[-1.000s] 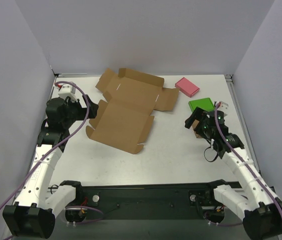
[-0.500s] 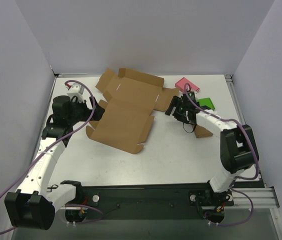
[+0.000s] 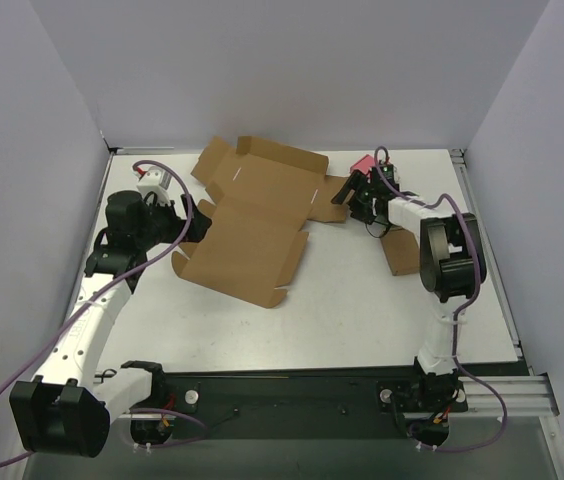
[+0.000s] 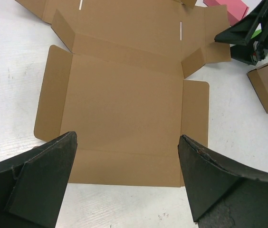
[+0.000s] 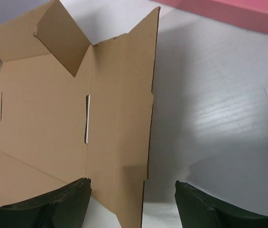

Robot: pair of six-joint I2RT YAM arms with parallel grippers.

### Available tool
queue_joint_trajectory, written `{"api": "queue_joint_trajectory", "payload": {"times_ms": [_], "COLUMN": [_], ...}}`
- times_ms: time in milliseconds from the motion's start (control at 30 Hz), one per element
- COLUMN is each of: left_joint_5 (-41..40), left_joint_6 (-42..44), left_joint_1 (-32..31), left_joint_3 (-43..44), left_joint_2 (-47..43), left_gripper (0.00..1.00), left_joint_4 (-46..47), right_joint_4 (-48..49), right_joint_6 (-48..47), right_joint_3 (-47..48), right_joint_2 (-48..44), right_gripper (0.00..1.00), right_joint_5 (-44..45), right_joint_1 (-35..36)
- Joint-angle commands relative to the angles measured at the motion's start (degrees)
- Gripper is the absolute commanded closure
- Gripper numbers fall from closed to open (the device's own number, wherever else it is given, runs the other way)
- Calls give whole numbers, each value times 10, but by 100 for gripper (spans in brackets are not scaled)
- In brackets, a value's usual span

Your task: Fold the paper box

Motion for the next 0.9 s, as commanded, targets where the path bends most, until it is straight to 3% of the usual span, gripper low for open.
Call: {"api": "queue_joint_trajectory", "payload": {"times_ms": [0, 67, 167, 300, 400, 600, 867], "left_joint_5": [14, 20, 25, 45, 61, 96, 136], "left_joint_6": [17, 17, 17, 18, 18, 6, -7], "left_joint_1": [3, 4, 4, 5, 5, 11, 26], "left_joint_3": [10, 10, 10, 13, 12, 5, 4], "left_joint_2": [1, 3, 8, 16, 18, 15, 4], "left_gripper": [3, 3, 3, 3, 3, 3, 3], "left_joint_4": [15, 16, 17, 19, 25, 46, 60], "right_joint_4": [29, 48, 62, 99, 132, 197, 177], "right_joint_6": [-2, -4, -12, -17, -27, -52, -98], "right_joint_3": [46, 50, 57, 48, 30, -29, -107], "right_joint_2": [31, 37, 49, 50, 33, -58, -239], "right_gripper": [30, 32, 47, 82, 95, 100, 100], "right_joint_5": [-41, -48, -63, -92, -120, -170, -217], "right_joint_1": [-1, -2, -4, -8, -8, -9, -4]}}
